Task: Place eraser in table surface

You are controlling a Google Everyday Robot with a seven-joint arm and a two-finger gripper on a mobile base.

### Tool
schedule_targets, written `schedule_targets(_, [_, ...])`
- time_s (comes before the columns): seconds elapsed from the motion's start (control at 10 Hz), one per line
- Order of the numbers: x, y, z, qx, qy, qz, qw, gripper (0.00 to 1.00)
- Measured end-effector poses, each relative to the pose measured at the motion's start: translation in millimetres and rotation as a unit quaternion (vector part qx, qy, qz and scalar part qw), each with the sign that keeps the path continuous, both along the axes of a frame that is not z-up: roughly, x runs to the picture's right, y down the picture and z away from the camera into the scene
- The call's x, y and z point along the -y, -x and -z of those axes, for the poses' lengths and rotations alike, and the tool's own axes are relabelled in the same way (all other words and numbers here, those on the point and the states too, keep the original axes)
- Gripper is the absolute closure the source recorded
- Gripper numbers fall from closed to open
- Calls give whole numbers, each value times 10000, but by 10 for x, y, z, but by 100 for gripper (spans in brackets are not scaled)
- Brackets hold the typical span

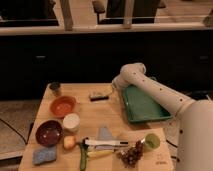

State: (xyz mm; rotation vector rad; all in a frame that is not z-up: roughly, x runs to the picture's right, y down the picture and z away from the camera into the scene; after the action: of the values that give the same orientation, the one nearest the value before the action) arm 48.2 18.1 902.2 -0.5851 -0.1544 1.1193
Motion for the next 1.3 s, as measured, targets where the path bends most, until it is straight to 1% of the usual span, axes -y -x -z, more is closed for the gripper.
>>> schedule_targets(0.1, [7, 14, -9, 38, -12, 151, 9999, 20])
schedule_targets(0.2, [25, 72, -25, 167, -92, 475, 9987, 20])
schedule_targets(0.3, [47, 114, -38, 286, -150, 762, 9966, 20])
schedule_targets(0.4, [71, 134, -48, 379, -188, 958, 9945, 20])
schedule_targets(0.5, [107, 174, -73, 585, -220, 1304, 9895, 20])
schedule_targets(0.7, [133, 240, -105, 789, -259, 1660, 9826, 20])
schedule_targets(0.8, [131, 268, -139, 894, -324, 1971, 9758, 20])
schedule_targets(0.9, [121, 276, -157, 924, -369, 2116, 9723, 20])
schedule_targets(1.1, [66, 322, -213, 1067, -564, 2578, 9586, 20])
schedule_targets(1.3, [20, 336, -243, 1214, -740, 2802, 9494, 20])
